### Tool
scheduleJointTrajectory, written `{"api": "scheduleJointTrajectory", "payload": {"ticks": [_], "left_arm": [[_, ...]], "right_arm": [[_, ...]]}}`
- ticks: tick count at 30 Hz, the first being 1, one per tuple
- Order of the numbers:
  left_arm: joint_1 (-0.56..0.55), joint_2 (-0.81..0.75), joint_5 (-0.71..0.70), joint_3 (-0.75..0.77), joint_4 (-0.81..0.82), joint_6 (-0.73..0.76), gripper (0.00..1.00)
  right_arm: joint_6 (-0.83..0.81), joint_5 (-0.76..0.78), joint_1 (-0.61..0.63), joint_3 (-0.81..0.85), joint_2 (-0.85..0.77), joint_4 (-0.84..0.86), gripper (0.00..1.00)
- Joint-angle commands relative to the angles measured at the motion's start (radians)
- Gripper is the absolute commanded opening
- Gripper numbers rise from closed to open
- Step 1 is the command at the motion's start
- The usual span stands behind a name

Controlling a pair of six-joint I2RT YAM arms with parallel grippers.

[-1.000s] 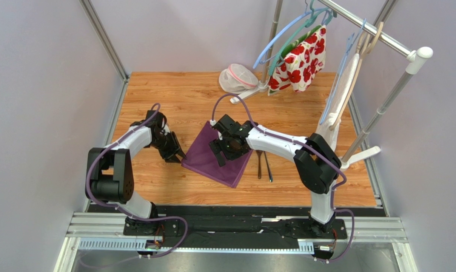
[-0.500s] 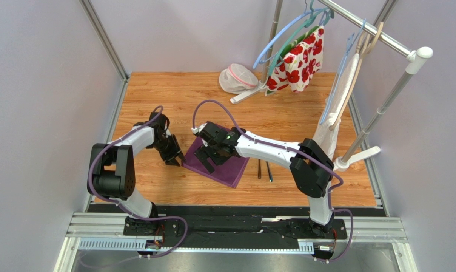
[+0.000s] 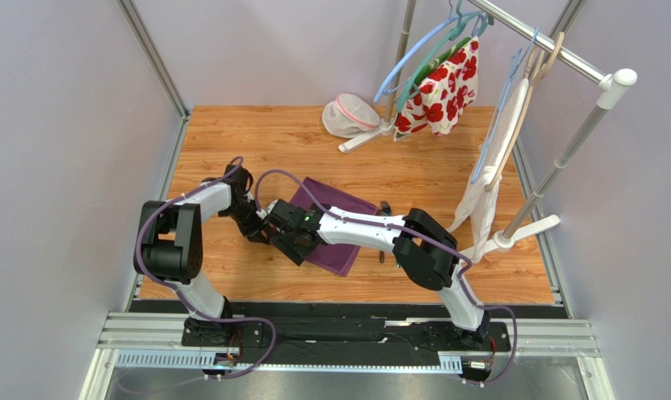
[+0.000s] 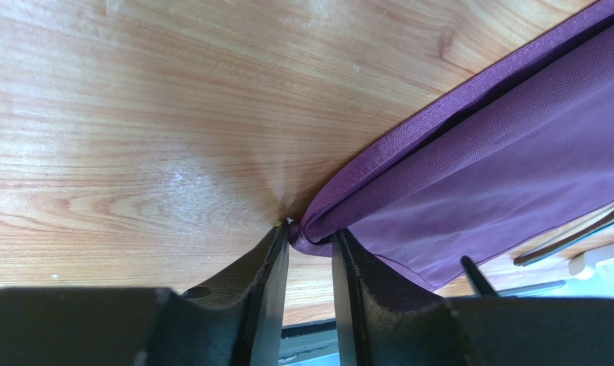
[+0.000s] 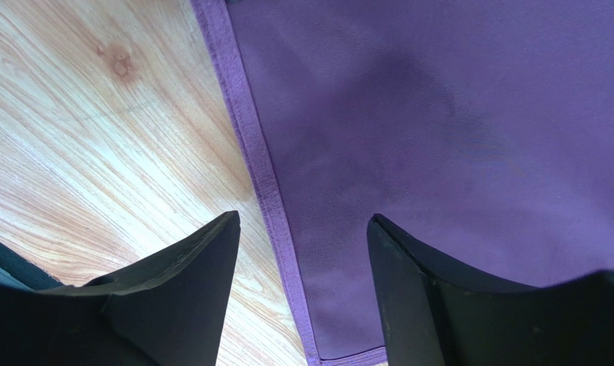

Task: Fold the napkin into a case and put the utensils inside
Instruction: Rotate the lower triangle-folded napkin at the center of the board, then fold the 2/3-rectangle-folded napkin at the center of the board.

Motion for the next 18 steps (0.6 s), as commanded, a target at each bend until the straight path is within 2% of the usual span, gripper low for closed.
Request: {"api": "scheduleJointTrajectory", "payload": {"ticks": [1,7,15,18], "left_arm": [[-0.005,0.008,-0.007,0.031,0.012,-0.014,0.33],[-0.005,-0.002,0.002,0.02,0.026,-0.014,0.22],[-0.005,-0.002,0.019,0.022,0.034,-0.012,0.18],[-0.005,-0.008,0.011,0.023,0.034,-0.008,0.18]], "right_arm": [[-0.012,0.035,0.024,-0.002,0.0,0.028,0.64],[0.002,0.063,0.042,-0.048,0.011,0.052,0.58],[0.015,0.088,0.056,-0.09,0.055,0.069,0.5],[0.013,0.049,0.056,-0.133,0.054,0.092,0.48]]}}
